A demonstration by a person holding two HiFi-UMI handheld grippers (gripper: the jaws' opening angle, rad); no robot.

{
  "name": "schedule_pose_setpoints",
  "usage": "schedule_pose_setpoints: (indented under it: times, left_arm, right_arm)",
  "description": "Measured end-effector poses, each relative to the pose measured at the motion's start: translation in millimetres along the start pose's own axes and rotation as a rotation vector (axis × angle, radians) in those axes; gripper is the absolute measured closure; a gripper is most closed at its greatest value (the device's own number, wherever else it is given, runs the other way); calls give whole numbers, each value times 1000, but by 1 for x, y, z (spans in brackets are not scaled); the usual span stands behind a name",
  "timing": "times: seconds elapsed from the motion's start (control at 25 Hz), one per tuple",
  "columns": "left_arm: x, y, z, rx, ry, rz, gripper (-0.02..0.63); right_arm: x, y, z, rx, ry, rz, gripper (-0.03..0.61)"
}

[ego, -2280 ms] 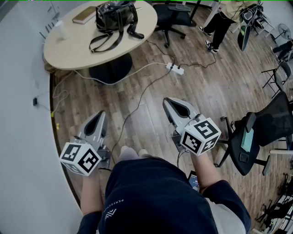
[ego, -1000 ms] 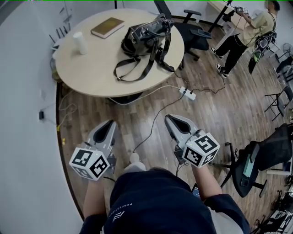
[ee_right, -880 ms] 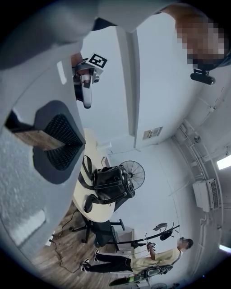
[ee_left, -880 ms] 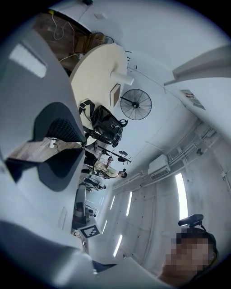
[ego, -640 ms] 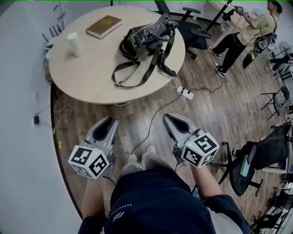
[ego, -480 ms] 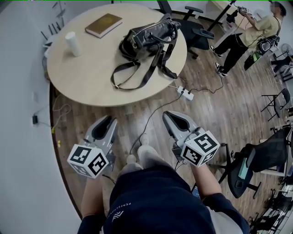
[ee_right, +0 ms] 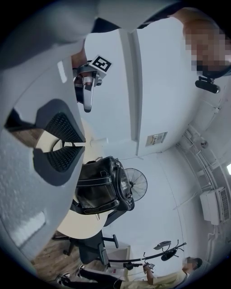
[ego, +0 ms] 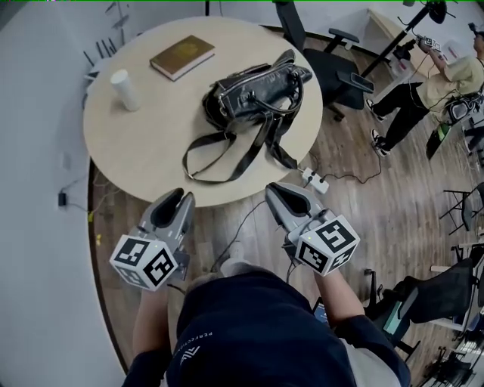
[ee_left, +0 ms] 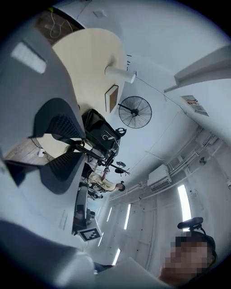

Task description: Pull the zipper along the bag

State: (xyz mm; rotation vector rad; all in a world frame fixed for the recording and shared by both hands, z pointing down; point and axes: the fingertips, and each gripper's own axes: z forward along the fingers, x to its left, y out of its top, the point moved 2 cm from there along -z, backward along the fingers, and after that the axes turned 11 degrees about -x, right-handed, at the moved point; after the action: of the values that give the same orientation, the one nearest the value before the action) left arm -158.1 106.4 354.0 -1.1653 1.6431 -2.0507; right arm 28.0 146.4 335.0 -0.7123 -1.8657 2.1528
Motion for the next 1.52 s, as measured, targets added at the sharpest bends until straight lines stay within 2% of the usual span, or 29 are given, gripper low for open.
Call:
schedule_pose_setpoints:
  times: [0.28,0.72,1.16,1.4,1.52]
  left_arm:
    - [1,9,47,-23,26,11,505]
    - [11,30,104,-49,-16,-25,491]
    - [27,50,168,-16,-165,-90,448]
    - [35,55,187,22,-206,-102,446]
    - [35,54,193,21,-253,-119,439]
  right_arm:
    - [-51,2,19,22,25,0,528]
    - [-94,8,40,35,18,4,508]
    - [-126,16,60,65,-61,-6,508]
    - [-148,15,66,84,-115,10,508]
    - [-155,15,72,97,-125,6,508]
